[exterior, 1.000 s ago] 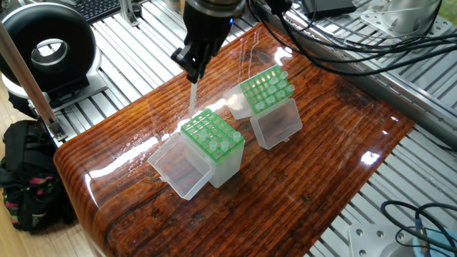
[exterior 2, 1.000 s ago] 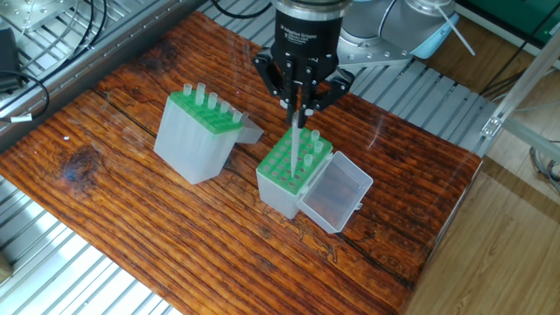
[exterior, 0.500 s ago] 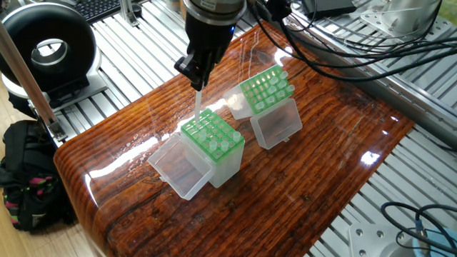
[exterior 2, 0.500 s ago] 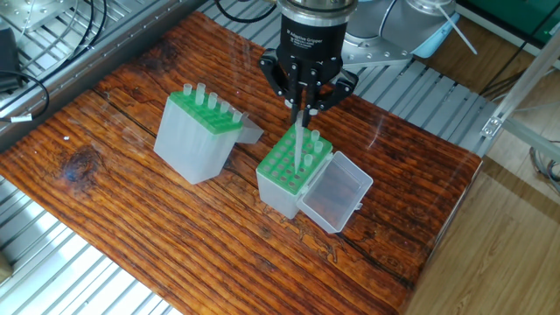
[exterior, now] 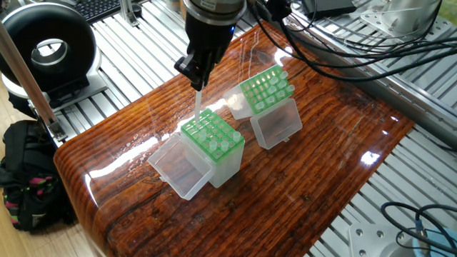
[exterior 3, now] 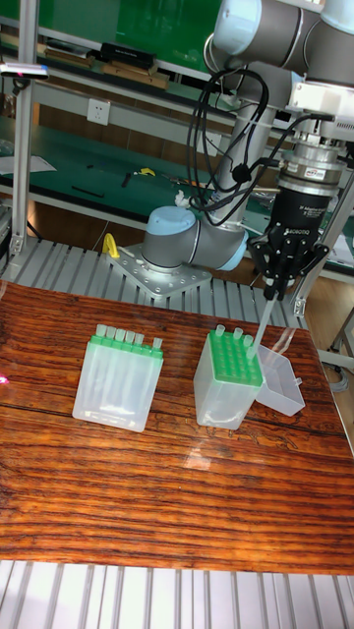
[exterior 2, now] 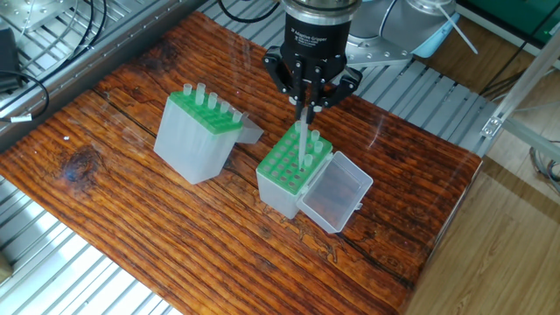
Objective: Transfer all large pipette tips from one holder to another
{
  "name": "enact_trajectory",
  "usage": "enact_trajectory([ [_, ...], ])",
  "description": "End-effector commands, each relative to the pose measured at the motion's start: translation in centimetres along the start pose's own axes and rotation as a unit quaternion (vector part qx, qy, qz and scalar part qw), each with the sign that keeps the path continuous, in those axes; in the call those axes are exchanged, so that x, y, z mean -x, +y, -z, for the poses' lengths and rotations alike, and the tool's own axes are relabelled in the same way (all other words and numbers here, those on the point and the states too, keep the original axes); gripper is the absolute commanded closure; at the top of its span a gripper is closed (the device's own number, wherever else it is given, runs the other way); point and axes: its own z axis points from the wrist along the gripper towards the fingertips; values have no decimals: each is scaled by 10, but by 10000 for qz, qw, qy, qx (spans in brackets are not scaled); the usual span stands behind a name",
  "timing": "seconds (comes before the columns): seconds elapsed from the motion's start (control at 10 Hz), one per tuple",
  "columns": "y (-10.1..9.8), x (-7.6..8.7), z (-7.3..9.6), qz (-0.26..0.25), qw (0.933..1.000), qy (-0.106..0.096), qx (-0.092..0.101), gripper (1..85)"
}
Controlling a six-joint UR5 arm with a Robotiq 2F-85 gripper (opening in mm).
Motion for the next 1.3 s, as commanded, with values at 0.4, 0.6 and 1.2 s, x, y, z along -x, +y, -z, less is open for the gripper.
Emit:
enact_trajectory([
  [0.4,5,5,1,25,9999,-99,98,720],
  [0.6,2,9,-2,35,9999,-125,76,720],
  [1.2,0,10,-5,31,9999,-112,56,717],
])
